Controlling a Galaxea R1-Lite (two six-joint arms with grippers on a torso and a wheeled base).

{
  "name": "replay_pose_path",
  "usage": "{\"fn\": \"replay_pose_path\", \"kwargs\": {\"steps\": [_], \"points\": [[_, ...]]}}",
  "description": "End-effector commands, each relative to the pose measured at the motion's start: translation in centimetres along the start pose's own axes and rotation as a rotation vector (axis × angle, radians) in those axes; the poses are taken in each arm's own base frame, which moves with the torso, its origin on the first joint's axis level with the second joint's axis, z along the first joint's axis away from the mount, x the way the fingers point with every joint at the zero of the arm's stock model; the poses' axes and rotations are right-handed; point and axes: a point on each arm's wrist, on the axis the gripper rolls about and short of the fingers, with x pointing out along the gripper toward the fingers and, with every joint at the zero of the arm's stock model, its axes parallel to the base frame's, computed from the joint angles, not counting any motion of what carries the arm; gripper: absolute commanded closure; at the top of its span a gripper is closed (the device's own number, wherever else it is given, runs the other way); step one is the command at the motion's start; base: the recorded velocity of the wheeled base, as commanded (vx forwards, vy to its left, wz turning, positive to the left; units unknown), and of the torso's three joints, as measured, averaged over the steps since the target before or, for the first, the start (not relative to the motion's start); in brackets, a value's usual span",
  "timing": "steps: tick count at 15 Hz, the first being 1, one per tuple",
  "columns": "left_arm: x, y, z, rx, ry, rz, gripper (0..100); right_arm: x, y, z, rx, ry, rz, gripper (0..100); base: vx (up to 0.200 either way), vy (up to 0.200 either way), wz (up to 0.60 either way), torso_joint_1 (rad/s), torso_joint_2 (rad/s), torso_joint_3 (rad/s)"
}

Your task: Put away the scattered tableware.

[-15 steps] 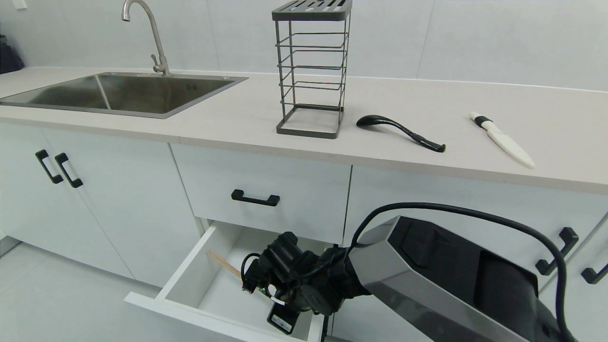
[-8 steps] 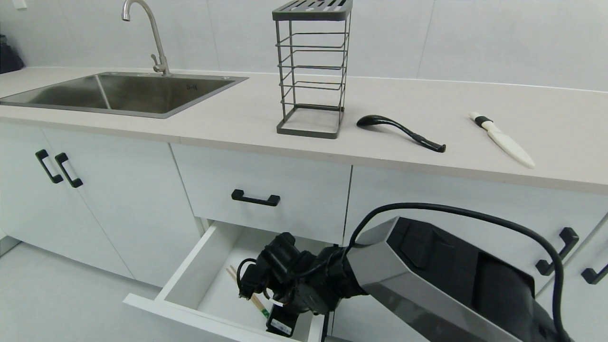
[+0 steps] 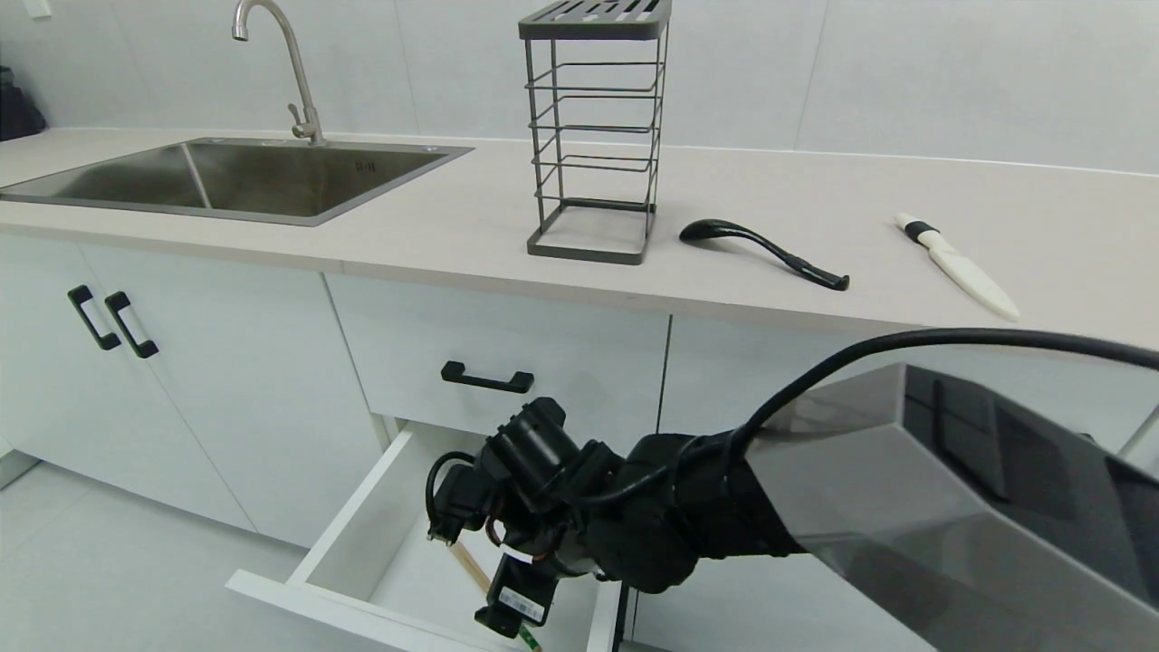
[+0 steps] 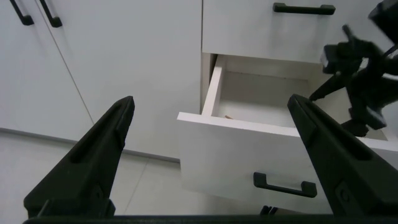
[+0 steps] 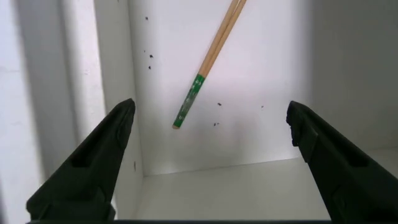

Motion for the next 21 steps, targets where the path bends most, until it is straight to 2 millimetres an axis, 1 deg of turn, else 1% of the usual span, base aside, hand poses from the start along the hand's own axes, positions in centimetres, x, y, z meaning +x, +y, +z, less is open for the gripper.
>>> {"fn": "replay_pose_path", "kwargs": {"steps": [1,3,7,8,9,10,12,15,16,17,18,19,20,21], "points": [[0.0,0.0,0.0,-0.001,0.001,0.0,0,-3.7,0.3,1.2,-0.011,-0.062,-0.016,0,0.0,0.0,0.0,0.0,0.0,0.0],[0.0,0.0,0.0,0.001,0.001,0.0,0,-5.3,0.4,1.5,-0.014,-0.085,-0.02,0,0.0,0.0,0.0,0.0,0.0,0.0],[0.0,0.0,0.0,-0.001,0.001,0.0,0,-9.6,1.1,2.4,-0.013,-0.18,-0.036,0,0.0,0.0,0.0,0.0,0.0,0.0],[0.0,0.0,0.0,-0.001,0.001,0.0,0,-10.1,1.1,2.4,-0.01,-0.194,-0.04,0,0.0,0.0,0.0,0.0,0.0,0.0],[0.0,0.0,0.0,-0.001,0.001,0.0,0,-11.1,1.2,2.3,-0.001,-0.23,-0.046,0,0.0,0.0,0.0,0.0,0.0,0.0],[0.0,0.0,0.0,0.001,0.001,0.0,0,-12.1,1.4,2.1,0.043,-0.279,-0.045,0,0.0,0.0,0.0,0.0,0.0,0.0],[0.0,0.0,0.0,-0.001,0.001,0.0,0,-13.2,1.8,1.7,0.094,-0.34,-0.026,0,0.0,0.0,0.0,0.0,0.0,0.0],[0.0,0.0,0.0,-0.001,0.001,0.0,0,-16.2,2.8,0.3,0.133,-0.429,0.012,0,0.0,0.0,0.0,0.0,0.0,0.0],[0.0,0.0,0.0,-0.001,0.001,0.0,0,-17.1,3.1,-0.4,0.177,-0.455,0.02,0,0.0,0.0,0.0,0.0,0.0,0.0],[0.0,0.0,0.0,-0.001,0.001,0.0,0,-17.6,3.3,-0.8,0.216,-0.477,0.027,0,0.0,0.0,0.0,0.0,0.0,0.0],[0.0,0.0,0.0,-0.001,0.001,0.0,0,-17.8,3.6,-1.9,0.267,-0.496,0.035,0,0.0,0.0,0.0,0.0,0.0,0.0],[0.0,0.0,0.0,-0.001,0.001,0.0,0,-17.8,3.7,-2.8,0.285,-0.502,0.023,0,0.0,0.0,0.0,0.0,0.0,0.0],[0.0,0.0,0.0,-0.001,0.001,0.0,0,-17.8,3.7,-3.2,0.294,-0.504,0.014,0,0.0,0.0,0.0,0.0,0.0,0.0],[0.0,0.0,0.0,-0.001,0.001,0.0,0,-18.1,3.7,-4.0,0.313,-0.527,-0.004,0,0.0,0.0,0.0,0.0,0.0,0.0]]}}
